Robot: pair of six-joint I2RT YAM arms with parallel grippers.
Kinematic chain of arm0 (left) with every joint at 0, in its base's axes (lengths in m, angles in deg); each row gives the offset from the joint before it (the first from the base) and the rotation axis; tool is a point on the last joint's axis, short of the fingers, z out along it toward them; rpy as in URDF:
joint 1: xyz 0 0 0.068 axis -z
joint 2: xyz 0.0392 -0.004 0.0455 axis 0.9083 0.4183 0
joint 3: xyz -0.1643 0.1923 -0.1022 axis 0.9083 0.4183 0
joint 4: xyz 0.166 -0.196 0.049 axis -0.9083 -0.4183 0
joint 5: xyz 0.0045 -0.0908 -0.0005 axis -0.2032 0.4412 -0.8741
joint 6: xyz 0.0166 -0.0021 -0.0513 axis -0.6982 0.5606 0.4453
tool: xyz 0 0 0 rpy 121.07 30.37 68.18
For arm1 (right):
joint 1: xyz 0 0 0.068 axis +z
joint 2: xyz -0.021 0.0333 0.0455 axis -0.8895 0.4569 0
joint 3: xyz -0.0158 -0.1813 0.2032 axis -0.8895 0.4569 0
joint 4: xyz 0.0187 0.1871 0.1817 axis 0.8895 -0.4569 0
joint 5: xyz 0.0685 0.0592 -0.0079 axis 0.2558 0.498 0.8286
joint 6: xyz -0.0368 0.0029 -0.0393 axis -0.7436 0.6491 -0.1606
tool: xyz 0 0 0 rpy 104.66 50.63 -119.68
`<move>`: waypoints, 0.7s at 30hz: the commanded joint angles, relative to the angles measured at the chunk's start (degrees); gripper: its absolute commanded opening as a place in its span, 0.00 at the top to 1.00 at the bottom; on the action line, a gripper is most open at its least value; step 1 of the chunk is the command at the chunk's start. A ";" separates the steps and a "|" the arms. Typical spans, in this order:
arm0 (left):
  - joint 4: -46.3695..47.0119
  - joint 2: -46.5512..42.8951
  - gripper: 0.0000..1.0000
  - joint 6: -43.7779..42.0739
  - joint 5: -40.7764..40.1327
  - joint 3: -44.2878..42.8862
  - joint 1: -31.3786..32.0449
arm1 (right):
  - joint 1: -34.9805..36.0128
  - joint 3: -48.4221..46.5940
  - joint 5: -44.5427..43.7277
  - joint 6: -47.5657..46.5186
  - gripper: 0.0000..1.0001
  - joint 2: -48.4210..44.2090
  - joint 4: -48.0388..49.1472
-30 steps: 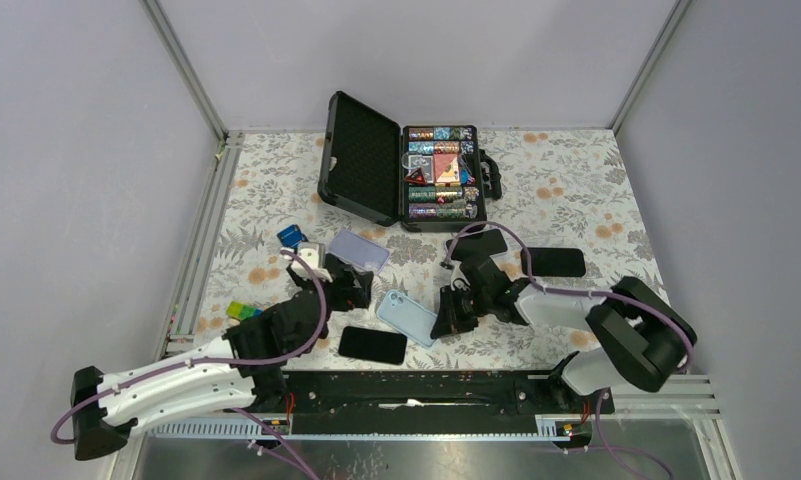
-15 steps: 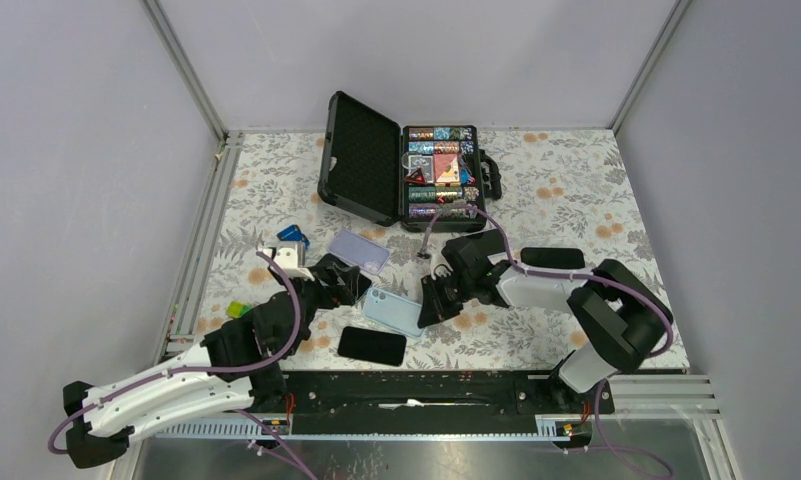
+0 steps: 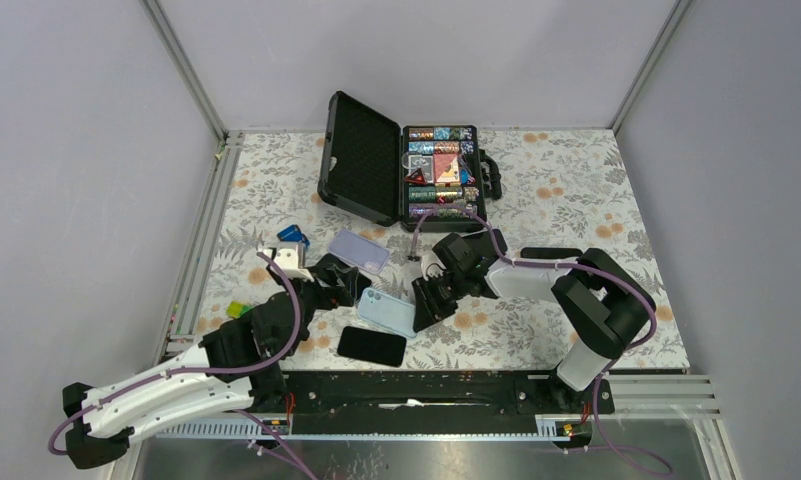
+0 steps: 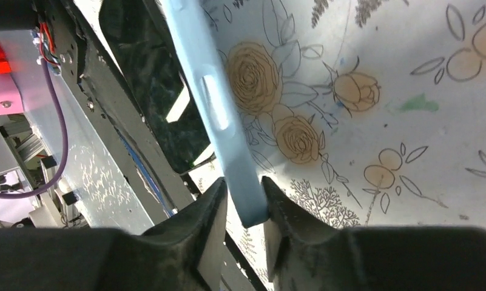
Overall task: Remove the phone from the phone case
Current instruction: Place the phone case at the center of the board.
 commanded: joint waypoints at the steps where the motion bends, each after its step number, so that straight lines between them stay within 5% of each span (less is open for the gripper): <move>1: 1.60 -0.53 0.09 -1.73 -0.76 -2.77 -0.29 | 0.74 2.16 0.92 -1.54 0.63 -3.18 -1.23; 7: 1.49 -0.68 0.09 -2.18 -0.92 -3.14 -0.29 | 0.63 4.45 -7.81 0.56 0.37 -11.00 -1.46; 19: 2.17 -1.89 0.09 -1.37 0.18 -2.77 -0.29 | -9.04 7.47 -41.36 14.06 0.14 -30.57 -6.26; 21: 2.90 -1.36 0.08 -1.21 1.14 -2.42 -0.29 | -10.54 6.11 -44.72 15.77 0.03 -30.15 -7.28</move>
